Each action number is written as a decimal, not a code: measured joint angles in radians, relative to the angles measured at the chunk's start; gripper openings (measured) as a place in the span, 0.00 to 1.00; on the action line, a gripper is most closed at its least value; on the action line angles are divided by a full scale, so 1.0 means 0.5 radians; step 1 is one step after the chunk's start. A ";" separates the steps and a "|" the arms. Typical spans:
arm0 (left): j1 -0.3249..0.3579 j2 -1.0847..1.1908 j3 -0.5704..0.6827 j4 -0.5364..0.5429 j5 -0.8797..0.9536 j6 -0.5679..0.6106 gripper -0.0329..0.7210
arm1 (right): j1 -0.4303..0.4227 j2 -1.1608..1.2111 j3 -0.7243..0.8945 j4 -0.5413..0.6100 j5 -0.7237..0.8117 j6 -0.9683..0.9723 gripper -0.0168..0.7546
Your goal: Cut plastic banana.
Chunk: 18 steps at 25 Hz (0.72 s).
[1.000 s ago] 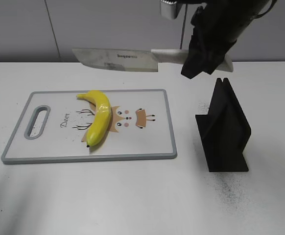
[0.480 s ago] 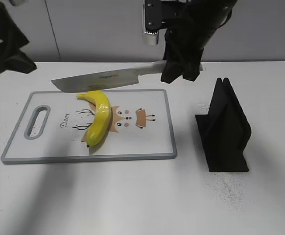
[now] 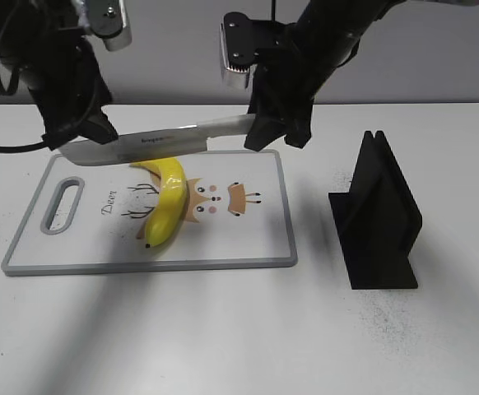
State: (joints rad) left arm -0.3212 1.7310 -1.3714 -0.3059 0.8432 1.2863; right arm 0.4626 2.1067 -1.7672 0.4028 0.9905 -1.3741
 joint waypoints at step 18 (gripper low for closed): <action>0.000 0.230 -0.020 -0.013 -0.022 0.029 0.03 | -0.007 0.060 -0.004 0.020 -0.081 -0.013 0.23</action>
State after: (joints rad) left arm -0.3212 1.8463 -1.3813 -0.3125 0.8324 1.3006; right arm 0.4590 2.1365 -1.7691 0.4127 0.9500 -1.3804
